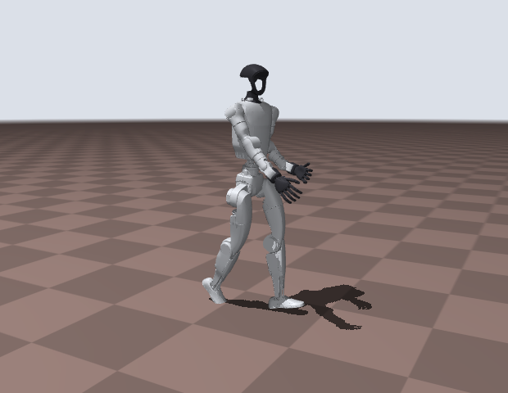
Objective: Walk run
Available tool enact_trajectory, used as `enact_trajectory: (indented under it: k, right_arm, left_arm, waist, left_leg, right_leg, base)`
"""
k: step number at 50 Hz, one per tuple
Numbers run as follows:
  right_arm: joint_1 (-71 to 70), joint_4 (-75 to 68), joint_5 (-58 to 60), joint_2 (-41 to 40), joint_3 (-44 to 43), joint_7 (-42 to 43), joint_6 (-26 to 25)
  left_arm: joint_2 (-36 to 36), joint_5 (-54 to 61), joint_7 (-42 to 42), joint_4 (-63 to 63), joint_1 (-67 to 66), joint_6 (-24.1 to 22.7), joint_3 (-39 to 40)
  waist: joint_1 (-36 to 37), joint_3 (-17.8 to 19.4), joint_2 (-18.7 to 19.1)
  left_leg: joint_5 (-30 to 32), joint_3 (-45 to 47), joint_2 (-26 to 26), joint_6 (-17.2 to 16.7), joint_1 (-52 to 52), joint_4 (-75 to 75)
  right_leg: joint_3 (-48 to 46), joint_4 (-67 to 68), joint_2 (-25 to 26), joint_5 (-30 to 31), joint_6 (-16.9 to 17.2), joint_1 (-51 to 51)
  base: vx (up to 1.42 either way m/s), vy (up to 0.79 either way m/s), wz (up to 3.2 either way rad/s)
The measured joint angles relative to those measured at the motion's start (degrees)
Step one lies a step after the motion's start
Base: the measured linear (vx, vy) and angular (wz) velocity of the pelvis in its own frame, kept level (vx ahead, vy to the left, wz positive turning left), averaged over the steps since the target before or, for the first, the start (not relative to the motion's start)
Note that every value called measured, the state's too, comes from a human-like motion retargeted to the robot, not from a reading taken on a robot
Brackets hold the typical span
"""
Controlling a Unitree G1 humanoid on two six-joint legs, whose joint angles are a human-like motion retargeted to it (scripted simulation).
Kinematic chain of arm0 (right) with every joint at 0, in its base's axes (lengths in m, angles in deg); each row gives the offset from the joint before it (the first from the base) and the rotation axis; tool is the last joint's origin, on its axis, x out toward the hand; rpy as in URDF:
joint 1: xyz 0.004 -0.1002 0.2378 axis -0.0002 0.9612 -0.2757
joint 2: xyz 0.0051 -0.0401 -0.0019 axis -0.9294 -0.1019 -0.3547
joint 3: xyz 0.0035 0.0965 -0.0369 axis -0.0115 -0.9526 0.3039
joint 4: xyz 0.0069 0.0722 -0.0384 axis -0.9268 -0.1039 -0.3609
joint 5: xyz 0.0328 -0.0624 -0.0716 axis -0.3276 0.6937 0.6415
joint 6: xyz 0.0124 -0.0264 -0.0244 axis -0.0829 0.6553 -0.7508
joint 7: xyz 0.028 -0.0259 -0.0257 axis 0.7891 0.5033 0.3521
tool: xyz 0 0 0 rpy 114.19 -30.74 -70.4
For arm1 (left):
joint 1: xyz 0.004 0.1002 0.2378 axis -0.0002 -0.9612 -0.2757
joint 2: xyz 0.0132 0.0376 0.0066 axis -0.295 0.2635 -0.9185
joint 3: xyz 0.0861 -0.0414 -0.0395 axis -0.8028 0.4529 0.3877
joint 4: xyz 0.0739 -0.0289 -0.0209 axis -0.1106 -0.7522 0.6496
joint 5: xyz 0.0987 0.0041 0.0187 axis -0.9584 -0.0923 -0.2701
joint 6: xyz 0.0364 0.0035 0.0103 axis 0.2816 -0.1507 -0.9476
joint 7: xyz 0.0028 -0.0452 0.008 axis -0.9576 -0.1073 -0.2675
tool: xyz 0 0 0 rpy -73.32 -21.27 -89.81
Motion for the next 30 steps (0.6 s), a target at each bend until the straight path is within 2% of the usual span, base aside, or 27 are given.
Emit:
enact_trajectory:
  k: [3,5,8,10,13,17,20,25,28,30]
  right_arm:
    - [7.51,-4.78,2.51,0.82,1.36,-1.60,-0.99]
    - [12.83,-8.50,5.78,1.82,1.89,-1.37,-1.99]
    - [21.36,-14.79,9.99,3.35,3.44,-0.48,-4.54]
    - [27.23,-19.03,11.63,4.72,4.62,-0.10,-5.80]
    - [38.34,-20.57,14.18,6.14,4.96,-0.60,-8.13]
    - [52.32,-20.57,18.95,6.82,1.89,-3.82,-11.11]
    - [60.42,-20.57,20.26,7.22,0.61,-6.43,-11.10]
    - [67.13,-20.57,21.14,7.84,-1.25,-7.75,-12.63]
    - [66.90,-20.57,19.94,7.95,-1.73,-8.99,-13.74]
    - [65.20,-20.57,18.69,7.65,-1.97,-9.39,-13.93]
  left_arm:
    - [-0.30,0.35,0.01,-0.07,0.43,0.33,-0.03]
    - [-0.79,0.05,-0.01,-0.04,1.39,0.27,-0.23]
    - [-1.46,-0.23,-0.45,-0.14,3.08,0.24,-0.41]
    - [-1.79,-0.04,-0.90,-0.01,3.89,0.12,-0.70]
    - [-1.93,0.13,-1.35,0.89,4.31,-0.39,-1.04]
    - [-2.41,0.80,-1.22,1.97,4.39,-1.18,-1.30]
    - [-3.00,1.55,-1.28,2.50,4.44,-1.42,-1.77]
    - [-3.19,1.61,-1.54,2.59,3.98,-1.37,-1.78]
    - [-2.80,1.64,-1.47,1.85,3.32,-1.17,-1.98]
    - [-2.50,1.61,-1.03,1.34,2.47,-1.11,-2.25]
  waist:
    - [-2.01,0.21,2.09]
    - [-3.26,0.94,2.71]
    - [-2.57,2.17,5.16]
    - [-3.44,2.48,5.73]
    - [-6.43,2.92,6.27]
    - [-8.16,3.40,4.64]
    - [-8.28,4.25,3.18]
    - [-9.48,4.70,4.50]
    - [-10.36,3.67,4.90]
    - [-12.23,2.72,5.17]
  left_leg:
    - [0.53,-2.80,0.89,3.46,2.48,2.09]
    - [-1.32,-4.66,0.61,4.90,4.98,3.05]
    - [-3.58,-5.39,3.28,5.07,8.59,2.70]
    - [-4.51,-5.65,3.37,5.07,11.11,1.62]
    - [-5.70,-7.47,2.30,5.13,14.75,-0.36]
    - [-7.43,-8.19,-0.58,4.95,20.17,-2.70]
    - [-8.77,-7.52,-1.80,4.30,24.55,-3.85]
    - [-9.66,-6.63,0.61,1.84,29.17,-3.99]
    - [-7.75,-7.50,1.22,-0.30,30.63,-2.17]
    - [-4.25,-9.08,1.90,-1.93,31.30,-0.45]
  right_leg:
    - [-1.67,11.10,1.80,9.84,6.21,-3.53]
    - [-1.65,21.99,2.56,11.50,9.20,-8.07]
    - [-3.89,29.37,1.49,1.04,3.76,-14.48]
    - [-2.95,30.55,0.47,-4.72,3.06,-18.69]
    - [-2.60,25.06,-2.79,-11.38,4.10,-23.85]
    - [-2.59,10.13,-9.71,-11.71,6.18,-27.67]
    - [-2.03,-0.51,-13.57,-14.75,5.33,-30.06]
    - [4.98,-15.23,-12.27,-20.09,5.19,-32.50]
    - [5.04,-12.70,-11.42,-20.49,4.59,-31.46]
    - [0.94,-11.06,-12.26,-17.28,4.68,-31.00]
  base:
    - [0.95,-0.09,0.39]
    - [0.85,-0.13,0.46]
    - [0.81,-0.13,-0.05]
    - [0.62,-0.12,0.50]
    - [0.81,-0.18,0.79]
    - [0.72,-0.24,0.37]
    - [0.62,-0.26,0.14]
    - [0.69,-0.30,0.21]
    - [0.75,-0.34,0.39]
    - [0.88,-0.46,0.89]
